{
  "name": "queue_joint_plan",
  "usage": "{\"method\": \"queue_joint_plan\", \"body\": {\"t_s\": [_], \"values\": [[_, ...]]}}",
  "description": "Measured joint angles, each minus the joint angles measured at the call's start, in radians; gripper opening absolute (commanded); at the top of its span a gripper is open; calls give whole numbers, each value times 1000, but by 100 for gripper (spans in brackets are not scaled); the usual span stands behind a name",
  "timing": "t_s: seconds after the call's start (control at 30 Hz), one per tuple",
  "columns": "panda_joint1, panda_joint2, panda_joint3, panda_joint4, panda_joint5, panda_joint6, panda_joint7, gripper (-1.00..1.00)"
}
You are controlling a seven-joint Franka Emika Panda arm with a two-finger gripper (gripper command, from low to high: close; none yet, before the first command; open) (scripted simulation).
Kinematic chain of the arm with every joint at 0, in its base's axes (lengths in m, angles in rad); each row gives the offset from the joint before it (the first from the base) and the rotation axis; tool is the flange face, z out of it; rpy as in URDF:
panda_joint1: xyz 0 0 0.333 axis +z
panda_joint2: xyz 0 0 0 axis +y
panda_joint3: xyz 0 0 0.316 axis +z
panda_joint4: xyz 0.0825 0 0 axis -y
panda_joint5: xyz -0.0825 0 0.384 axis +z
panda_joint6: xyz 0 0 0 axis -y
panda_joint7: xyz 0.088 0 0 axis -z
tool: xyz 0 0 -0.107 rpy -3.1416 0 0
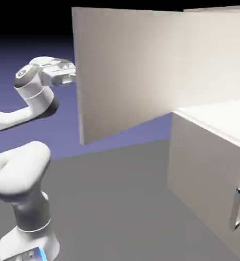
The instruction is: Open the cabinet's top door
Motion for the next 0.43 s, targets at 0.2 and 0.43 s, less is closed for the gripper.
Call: {"method": "queue_joint_plan", "body": {"t_s": [0.2, 0.43], "values": [[-97, 19, 121, 209, 74, -253, -2, -100], [-253, 47, 196, 463, 115, -498, -18, -100]]}}
